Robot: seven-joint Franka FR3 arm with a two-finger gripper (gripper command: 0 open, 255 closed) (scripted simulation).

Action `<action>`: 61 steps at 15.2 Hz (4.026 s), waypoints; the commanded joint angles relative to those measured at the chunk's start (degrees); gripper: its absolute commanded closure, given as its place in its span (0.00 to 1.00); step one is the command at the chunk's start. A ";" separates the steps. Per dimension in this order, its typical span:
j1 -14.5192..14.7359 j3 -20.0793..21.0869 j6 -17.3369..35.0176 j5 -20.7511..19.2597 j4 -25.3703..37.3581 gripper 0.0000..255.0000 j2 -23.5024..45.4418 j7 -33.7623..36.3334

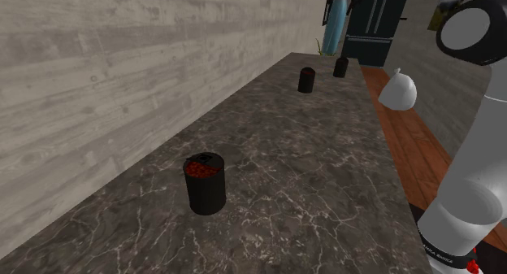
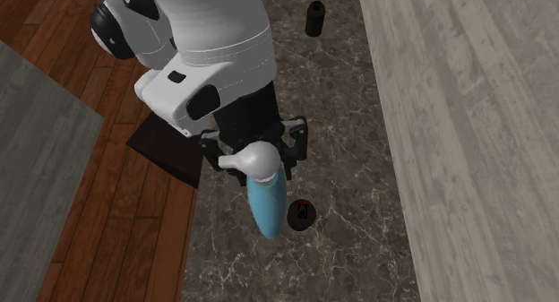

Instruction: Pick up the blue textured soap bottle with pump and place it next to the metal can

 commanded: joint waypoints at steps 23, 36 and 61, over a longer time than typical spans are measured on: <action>12.91 19.75 -4.90 -7.87 -31.49 1.00 -29.90 29.66; 16.69 35.68 -14.15 -6.98 -26.60 1.00 -29.31 47.70; 23.29 67.76 -24.88 -18.63 -11.73 1.00 -8.74 81.20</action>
